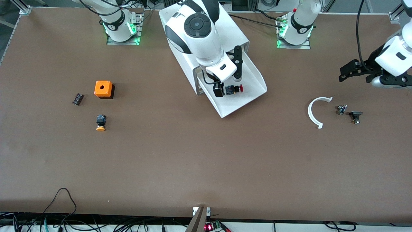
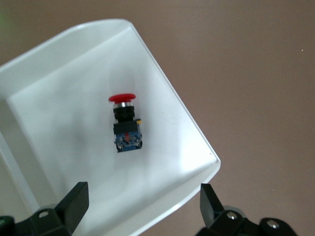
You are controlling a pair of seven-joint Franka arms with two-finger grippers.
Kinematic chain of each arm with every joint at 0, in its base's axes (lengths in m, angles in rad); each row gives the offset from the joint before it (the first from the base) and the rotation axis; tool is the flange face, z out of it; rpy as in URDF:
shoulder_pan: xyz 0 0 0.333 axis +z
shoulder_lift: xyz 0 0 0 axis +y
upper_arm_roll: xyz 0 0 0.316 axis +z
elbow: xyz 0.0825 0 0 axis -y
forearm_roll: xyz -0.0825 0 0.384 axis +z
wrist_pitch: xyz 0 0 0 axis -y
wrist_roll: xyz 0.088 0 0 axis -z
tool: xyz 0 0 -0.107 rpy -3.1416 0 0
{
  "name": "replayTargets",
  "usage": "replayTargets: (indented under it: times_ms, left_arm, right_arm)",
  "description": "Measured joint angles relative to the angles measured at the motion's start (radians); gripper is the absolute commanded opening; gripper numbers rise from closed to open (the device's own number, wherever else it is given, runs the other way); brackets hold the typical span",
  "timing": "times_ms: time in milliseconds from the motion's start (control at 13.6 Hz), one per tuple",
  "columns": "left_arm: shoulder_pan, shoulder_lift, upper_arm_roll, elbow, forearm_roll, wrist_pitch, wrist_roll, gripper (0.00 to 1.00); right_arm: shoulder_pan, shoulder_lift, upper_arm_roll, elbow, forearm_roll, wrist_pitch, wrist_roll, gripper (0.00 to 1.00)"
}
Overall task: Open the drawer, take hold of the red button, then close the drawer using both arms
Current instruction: 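Lower the right gripper over the red button while the left gripper withdraws, then close the right gripper on the red button inside the drawer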
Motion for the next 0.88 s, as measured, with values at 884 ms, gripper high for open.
replayTargets:
  times_ms: [884]
  left_arm:
    - [-0.001, 0.003, 0.004, 0.001, 0.011, -0.002, -0.019, 1.0]
  right_arm:
    - [0.053, 0.097, 0.004, 0.003, -0.08, 0.066, -0.069, 1.0]
